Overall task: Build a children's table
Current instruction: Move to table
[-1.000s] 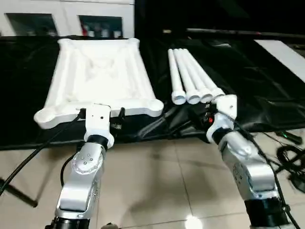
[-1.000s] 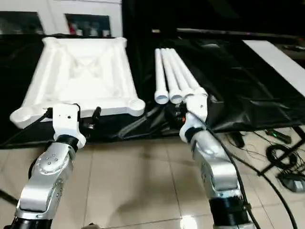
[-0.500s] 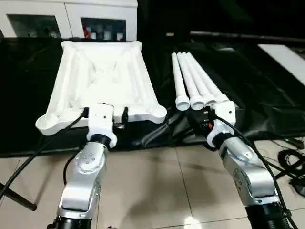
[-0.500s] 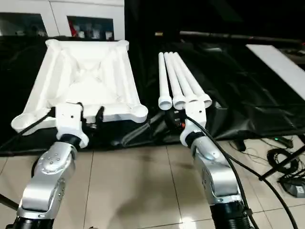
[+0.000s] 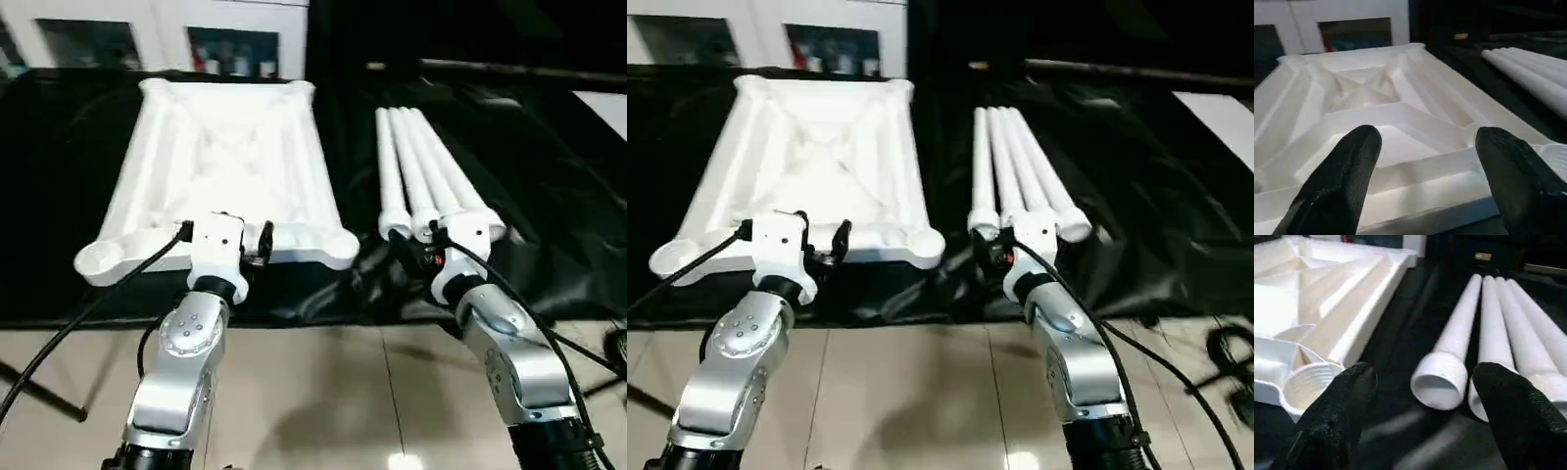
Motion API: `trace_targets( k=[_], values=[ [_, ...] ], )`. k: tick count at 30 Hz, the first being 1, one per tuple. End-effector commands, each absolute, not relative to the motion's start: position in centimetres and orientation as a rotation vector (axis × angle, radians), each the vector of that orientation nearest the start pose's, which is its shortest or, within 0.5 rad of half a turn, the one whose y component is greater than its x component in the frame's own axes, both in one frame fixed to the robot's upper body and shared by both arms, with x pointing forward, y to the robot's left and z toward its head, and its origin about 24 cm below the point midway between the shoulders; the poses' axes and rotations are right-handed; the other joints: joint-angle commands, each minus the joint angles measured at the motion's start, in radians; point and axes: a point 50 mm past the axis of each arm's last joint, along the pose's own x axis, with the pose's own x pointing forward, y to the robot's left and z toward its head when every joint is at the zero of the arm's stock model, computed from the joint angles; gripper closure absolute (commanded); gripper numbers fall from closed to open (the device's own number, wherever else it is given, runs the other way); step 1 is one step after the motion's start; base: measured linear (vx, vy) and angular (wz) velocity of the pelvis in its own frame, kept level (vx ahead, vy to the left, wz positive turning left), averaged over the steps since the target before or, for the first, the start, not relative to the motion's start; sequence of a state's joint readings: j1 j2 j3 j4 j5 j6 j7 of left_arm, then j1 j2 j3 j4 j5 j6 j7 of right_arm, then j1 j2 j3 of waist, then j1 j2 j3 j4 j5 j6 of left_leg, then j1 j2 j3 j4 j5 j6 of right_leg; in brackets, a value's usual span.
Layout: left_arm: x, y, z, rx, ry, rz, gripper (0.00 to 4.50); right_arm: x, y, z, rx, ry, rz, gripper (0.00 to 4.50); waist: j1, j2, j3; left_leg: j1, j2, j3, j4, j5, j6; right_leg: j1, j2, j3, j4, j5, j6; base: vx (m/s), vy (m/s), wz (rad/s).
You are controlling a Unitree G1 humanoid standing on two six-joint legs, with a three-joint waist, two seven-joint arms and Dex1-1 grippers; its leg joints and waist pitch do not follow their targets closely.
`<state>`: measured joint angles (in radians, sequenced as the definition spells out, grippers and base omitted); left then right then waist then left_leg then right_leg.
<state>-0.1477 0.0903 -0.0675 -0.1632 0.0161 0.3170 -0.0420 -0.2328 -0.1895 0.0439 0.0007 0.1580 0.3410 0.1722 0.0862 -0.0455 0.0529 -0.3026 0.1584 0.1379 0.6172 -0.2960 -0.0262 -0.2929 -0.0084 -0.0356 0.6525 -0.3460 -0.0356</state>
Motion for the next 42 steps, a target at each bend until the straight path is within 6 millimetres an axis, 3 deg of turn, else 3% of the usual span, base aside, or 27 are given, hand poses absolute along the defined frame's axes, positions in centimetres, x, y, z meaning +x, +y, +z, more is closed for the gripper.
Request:
trace_targets(
  k=[1, 2, 4, 5, 7, 8, 9, 10, 11, 13, 14, 15, 17, 18, 21, 22, 23, 25, 27, 28, 29, 31, 34, 36, 37, 38, 42],
  values=[
    [27.9, 13.2, 8.5, 0.114, 0.016, -0.15, 0.88, 29.5, -15.6, 7.7, -0.06, 0.104, 0.244, 0.95, 0.016, -0.019, -0.059, -0.071, -0.034, 0.011, 0.005, 0.128, 0.272, 0.127, -0.087, 0.108, -0.092, 0.381, -0.164, 0.0, 0.0, 0.0],
    [27.9, 13.2, 8.5, 0.114, 0.016, -0.15, 0.88, 29.5, -15.5, 7.7, -0.061, 0.104, 0.244, 0.95, 0.035, -0.004, -0.062, -0.086, -0.022, 0.001, 0.013, 0.095, 0.219, 0.142, -0.122, 0.129, -0.105, 0.358, -0.167, 0.007, 0.007, 0.18],
    [27.9, 13.2, 8.5, 0.114, 0.018, -0.149, 0.88, 29.5, -15.5, 7.7, -0.062, 0.102, 0.244, 0.95, 0.032, 0.019, -0.057, -0.068, 0.013, -0.017, -0.028, 0.118, 0.069, 0.129, -0.057, 0.085, -0.092, 0.359, -0.113, 0.003, 0.003, 0.09],
    [27.9, 13.2, 8.5, 0.115, 0.018, -0.148, 0.88, 29.6, -15.5, 7.8, -0.062, 0.101, 0.244, 0.95, 0.012, 0.028, -0.066, -0.004, 0.05, -0.049, -0.056, 0.171, 0.1, 0.084, -0.026, 0.04, -0.044, 0.385, -0.044, 0.076, -0.022, 0.08],
    [28.0, 13.3, 8.5, 0.115, 0.019, -0.147, 0.88, 29.6, -15.5, 7.8, -0.063, 0.099, 0.244, 0.95, -0.047, 0.035, -0.098, 0.181, 0.19, -0.186, -0.057, 0.382, 0.393, -0.12, -0.086, -0.002, 0.063, 0.143, 0.013, 0.105, -0.043, 0.05],
    [28.0, 13.3, 8.5, 0.115, 0.019, -0.147, 0.88, 29.6, -15.5, 7.8, -0.063, 0.099, 0.244, 0.95, -0.057, 0.028, -0.093, 0.196, 0.232, -0.218, -0.067, 0.445, 0.486, -0.158, -0.117, 0.009, 0.085, 0.014, 0.038, 0.027, -0.054, -0.19],
    [28.0, 13.3, 8.5, 0.115, 0.019, -0.146, 0.88, 29.7, -15.5, 7.8, -0.064, 0.097, 0.244, 0.95, -0.047, 0.002, -0.064, 0.088, 0.121, -0.134, -0.071, 0.358, 0.474, -0.128, -0.13, 0.037, 0.032, 0.092, 0.034, -0.009, -0.038, -0.19],
    [28.0, 13.3, 8.4, 0.115, 0.02, -0.146, 0.88, 29.7, -15.5, 7.8, -0.065, 0.097, 0.244, 0.95, -0.041, -0.019, -0.057, 0.042, 0.037, -0.069, -0.05, 0.232, 0.399, -0.079, -0.121, 0.049, -0.041, 0.132, 0.024, -0.012, -0.045, -0.19],
    [28.0, 13.3, 8.4, 0.115, 0.02, -0.145, 0.88, 29.7, -15.5, 7.8, -0.065, 0.096, 0.243, 0.95, -0.01, -0.048, -0.043, -0.039, -0.064, -0.016, 0.021, 0.049, 0.297, 0.026, -0.165, 0.13, -0.131, -0.098, 0.006, 0.0, 0.0, 0.0],
    [28.0, 13.3, 8.4, 0.114, 0.021, -0.144, 0.88, 29.7, -15.6, 7.9, -0.064, 0.094, 0.243, 0.95, 0.012, -0.037, -0.056, -0.09, -0.029, -0.045, 0.087, 0.04, 0.137, 0.095, -0.223, 0.168, -0.148, -0.236, -0.17, 0.0, 0.0, 0.0],
    [28.0, 13.4, 8.4, 0.114, 0.021, -0.144, 0.88, 29.7, -15.6, 7.9, -0.064, 0.094, 0.243, 0.95, 0.011, -0.031, -0.051, -0.096, -0.018, -0.048, 0.079, 0.059, 0.101, 0.095, -0.218, 0.157, -0.149, -0.199, -0.215, 0.0, 0.0, 0.0],
    [28.0, 13.4, 8.4, 0.113, 0.021, -0.142, 0.88, 29.8, -15.6, 7.9, -0.065, 0.095, 0.242, 0.95, -0.01, 0.003, -0.037, -0.077, 0.019, -0.043, -0.011, 0.108, 0.048, 0.067, -0.158, 0.07, -0.146, -0.167, -0.262, 0.0, 0.0, 0.0],
    [28.0, 13.4, 8.4, 0.112, 0.021, -0.14, 0.88, 29.8, -15.5, 7.9, -0.067, 0.095, 0.244, 0.95, -0.047, 0.041, -0.043, -0.038, 0.051, -0.064, -0.089, 0.006, 0.057, 0.041, -0.068, -0.007, -0.1, -0.148, -0.185, 0.089, 0.037, -0.03],
    [28.0, 13.4, 8.4, 0.112, 0.021, -0.14, 0.88, 29.9, -15.5, 7.9, -0.067, 0.095, 0.245, 0.95, -0.078, 0.046, -0.068, 0.069, 0.084, -0.118, -0.093, -0.024, 0.143, -0.027, -0.059, -0.032, -0.044, -0.039, -0.162, 0.119, 0.045, -0.03],
    [28.1, 13.5, 8.3, 0.111, 0.022, -0.135, 0.88, 30.0, -15.5, 7.9, -0.068, 0.094, 0.249, 0.95, -0.1, 0.011, -0.069, 0.112, 0.123, -0.166, -0.089, 0.071, 0.428, -0.111, -0.101, -0.011, 0.014, 0.051, -0.016, 0.109, 0.014, 0.08],
    [28.1, 13.5, 8.3, 0.111, 0.022, -0.134, 0.88, 30.1, -15.5, 7.9, -0.067, 0.094, 0.25, 0.95, -0.096, 0.004, -0.066, 0.097, 0.099, -0.145, -0.078, 0.089, 0.43, -0.104, -0.113, 0.001, -0.011, 0.086, -0.026, 0.083, -0.015, 0.04],
    [28.1, 13.5, 8.4, 0.111, 0.022, -0.133, 0.88, 30.1, -15.4, 7.9, -0.067, 0.093, 0.251, 0.95, -0.066, -0.033, -0.061, -0.021, -0.008, -0.05, -0.019, 0.073, 0.355, 0.006, -0.159, 0.064, -0.095, 0.154, -0.096, 0.063, -0.046, 0.11],
    [28.2, 13.5, 8.4, 0.113, 0.019, -0.13, 0.88, 30.2, -15.3, 8.0, -0.068, 0.092, 0.256, 0.95, -0.022, -0.05, -0.079, -0.125, -0.03, -0.037, 0.084, 0.056, 0.208, 0.13, -0.231, 0.142, -0.143, -0.007, -0.198, 0.064, -0.054, 0.09],
    [28.3, 13.5, 8.6, 0.111, 0.014, -0.129, 0.88, 30.4, -15.2, 8.0, -0.074, 0.091, 0.262, 0.95, -0.007, -0.011, -0.061, -0.133, 0.012, -0.047, 0.02, 0.154, 0.091, 0.104, -0.176, 0.068, -0.128, 0.113, -0.278, 0.097, -0.041, -0.04],
    [28.3, 13.5, 8.6, 0.111, 0.014, -0.129, 0.88, 30.4, -15.2, 8.0, -0.074, 0.091, 0.262, 0.95, -0.014, 0.002, -0.065, -0.118, 0.022, -0.042, -0.018, 0.196, 0.09, 0.095, -0.137, 0.031, -0.117, 0.114, -0.259, 0.106, 0.003, -0.02],
    [28.3, 13.5, 8.6, 0.111, 0.013, -0.129, 0.88, 30.4, -15.2, 8.0, -0.075, 0.092, 0.262, 0.95, -0.04, 0.045, -0.062, -0.042, 0.064, -0.084, -0.077, 0.202, 0.145, 0.033, -0.055, -0.039, -0.061, 0.071, -0.167, 0.151, 0.019, -0.01],
    [28.4, 13.5, 8.4, 0.107, 0.017, -0.127, 0.88, 30.5, -15.4, 7.8, -0.075, 0.099, 0.249, 0.95, -0.079, 0.047, -0.092, 0.117, 0.141, -0.19, -0.055, 0.281, 0.367, -0.121, -0.055, -0.043, 0.063, -0.043, -0.009, 0.15, 0.014, 0.0],
    [28.4, 13.5, 8.2, 0.107, 0.025, -0.122, 0.88, 30.6, -15.5, 7.7, -0.073, 0.099, 0.241, 0.95, -0.069, 0.018, -0.073, 0.051, 0.116, -0.12, -0.089, 0.159, 0.424, -0.142, -0.076, -0.021, 0.071, 0.079, 0.085, 0.052, 0.006, 0.05],
    [28.3, 13.5, 8.2, 0.108, 0.027, -0.126, 0.88, 30.6, -15.5, 7.8, -0.071, 0.095, 0.239, 0.95, -0.061, -0.034, -0.064, -0.009, 0.022, -0.044, -0.058, -0.059, 0.308, -0.074, -0.125, 0.039, -0.07, 0.132, 0.018, 0.043, -0.067, -0.02],
    [28.4, 13.4, 8.2, 0.11, 0.028, -0.129, 0.88, 30.6, -15.5, 7.9, -0.07, 0.093, 0.239, 0.95, -0.013, -0.056, -0.067, -0.074, -0.047, -0.017, 0.048, -0.101, 0.206, 0.021, -0.21, 0.129, -0.146, -0.235, 0.022, 0.041, -0.105, 0.01],
    [28.4, 13.4, 8.2, 0.111, 0.028, -0.13, 0.88, 30.6, -15.5, 7.9, -0.071, 0.093, 0.239, 0.95, 0.003, -0.047, -0.064, -0.077, -0.032, -0.029, 0.071, -0.062, 0.16, 0.03, -0.25, 0.147, -0.165, -0.355, -0.013, 0.043, -0.1, -0.01],
    [28.7, 13.7, 7.7, 0.128, 0.044, -0.13, 0.88, 30.4, -14.9, 7.5, -0.095, 0.1, 0.27, 0.95, 0.002, 0.002, -0.047, -0.104, 0.014, -0.042, -0.025, 0.091, 0.097, 0.05, -0.172, 0.022, -0.157, -0.301, -0.184, 0.06, -0.037, 0.01]
  ],
)
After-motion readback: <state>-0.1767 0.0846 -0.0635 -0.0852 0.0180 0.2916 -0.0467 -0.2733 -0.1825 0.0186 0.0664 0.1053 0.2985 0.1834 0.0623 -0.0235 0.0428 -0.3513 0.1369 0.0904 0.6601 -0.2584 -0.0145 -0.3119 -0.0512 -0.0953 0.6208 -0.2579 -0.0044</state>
